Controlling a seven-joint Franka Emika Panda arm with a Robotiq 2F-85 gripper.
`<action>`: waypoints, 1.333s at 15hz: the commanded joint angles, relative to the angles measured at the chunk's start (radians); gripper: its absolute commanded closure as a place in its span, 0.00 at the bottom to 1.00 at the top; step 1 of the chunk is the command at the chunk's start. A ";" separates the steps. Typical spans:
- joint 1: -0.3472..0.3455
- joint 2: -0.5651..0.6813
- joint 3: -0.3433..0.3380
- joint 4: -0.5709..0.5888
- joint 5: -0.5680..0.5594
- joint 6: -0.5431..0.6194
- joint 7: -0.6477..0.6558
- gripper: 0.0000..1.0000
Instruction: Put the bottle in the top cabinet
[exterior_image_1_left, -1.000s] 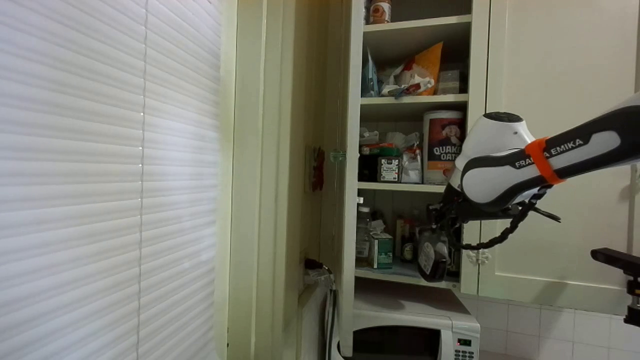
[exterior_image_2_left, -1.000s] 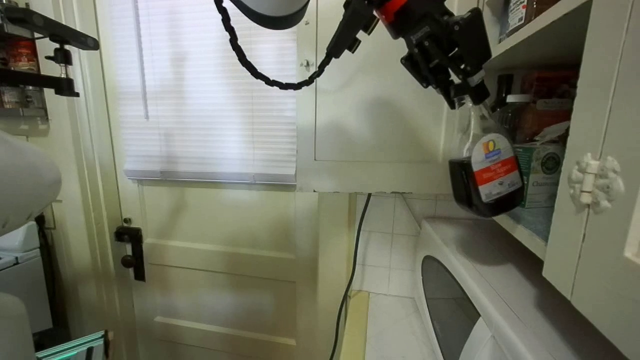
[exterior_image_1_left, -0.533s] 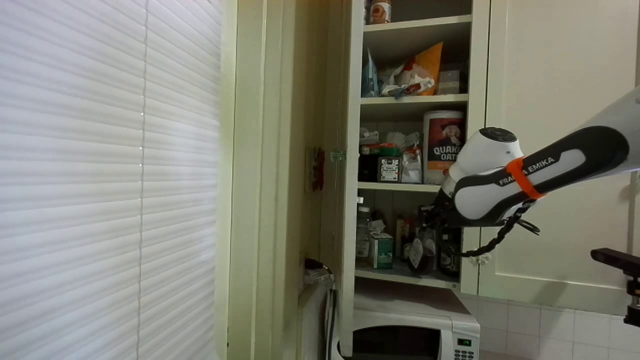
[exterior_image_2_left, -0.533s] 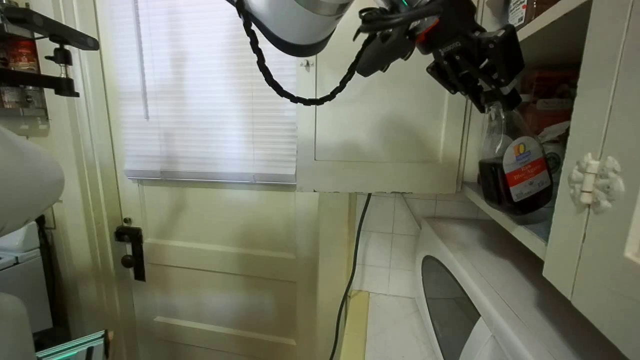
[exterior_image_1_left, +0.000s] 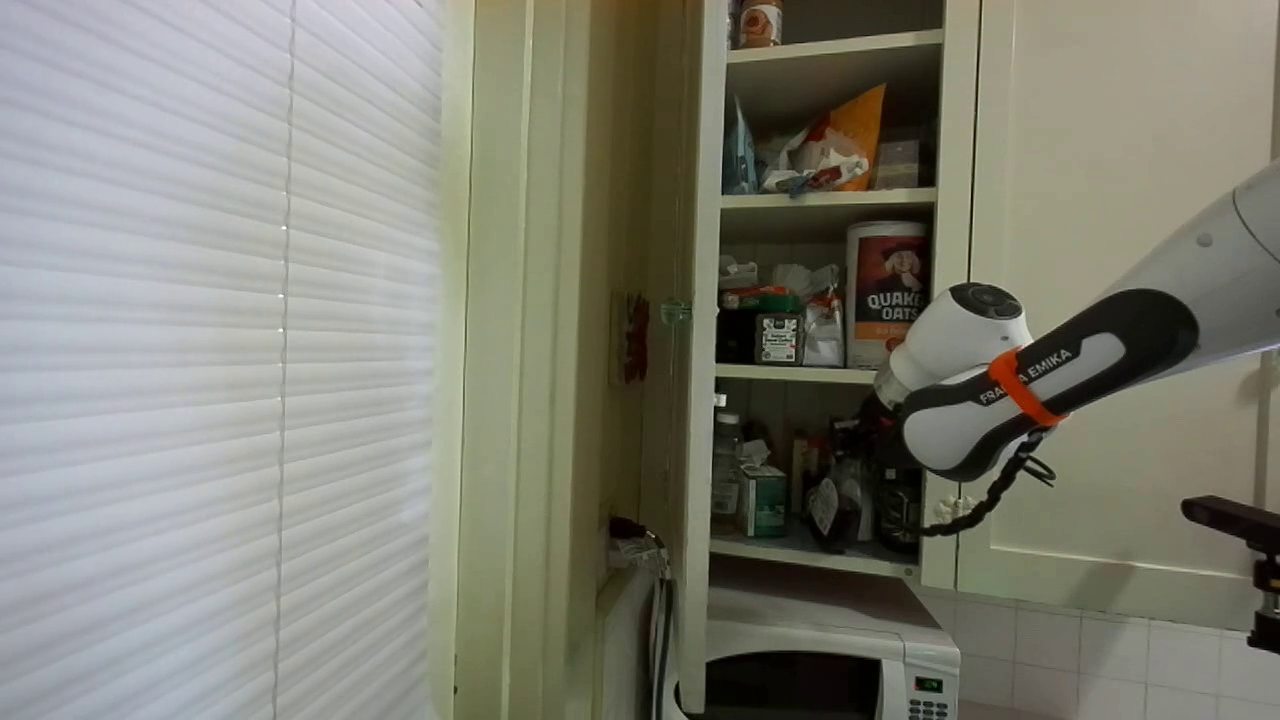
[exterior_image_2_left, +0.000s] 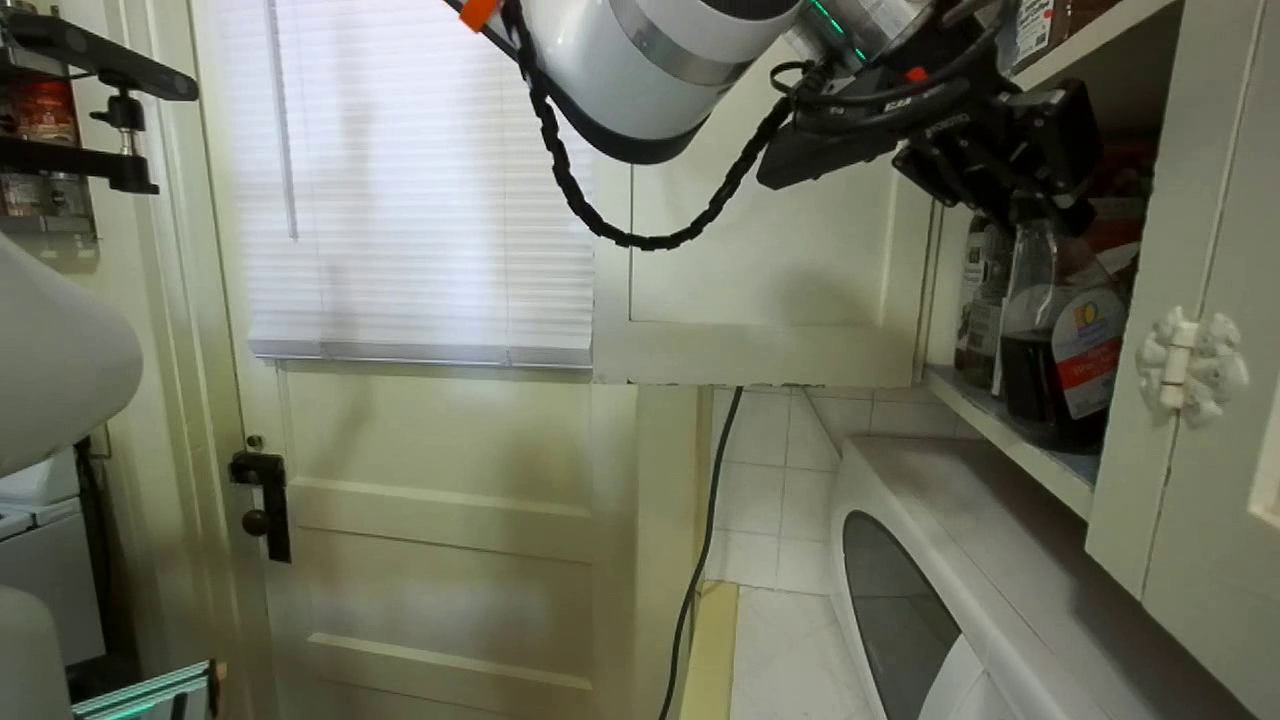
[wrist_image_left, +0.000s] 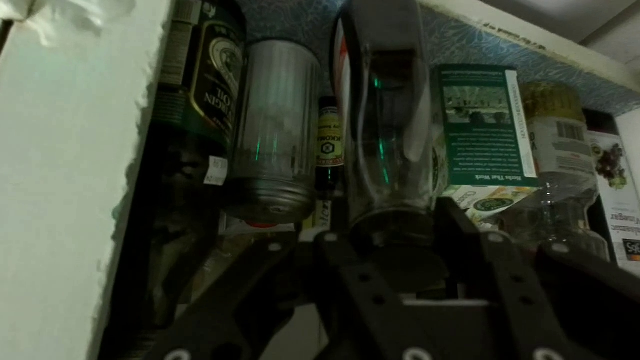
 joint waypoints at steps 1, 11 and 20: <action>-0.060 0.028 0.042 0.026 -0.059 0.067 0.063 0.79; -0.186 0.056 0.134 0.036 -0.136 0.145 0.135 0.68; -0.287 0.042 0.225 0.043 -0.152 0.192 0.163 0.00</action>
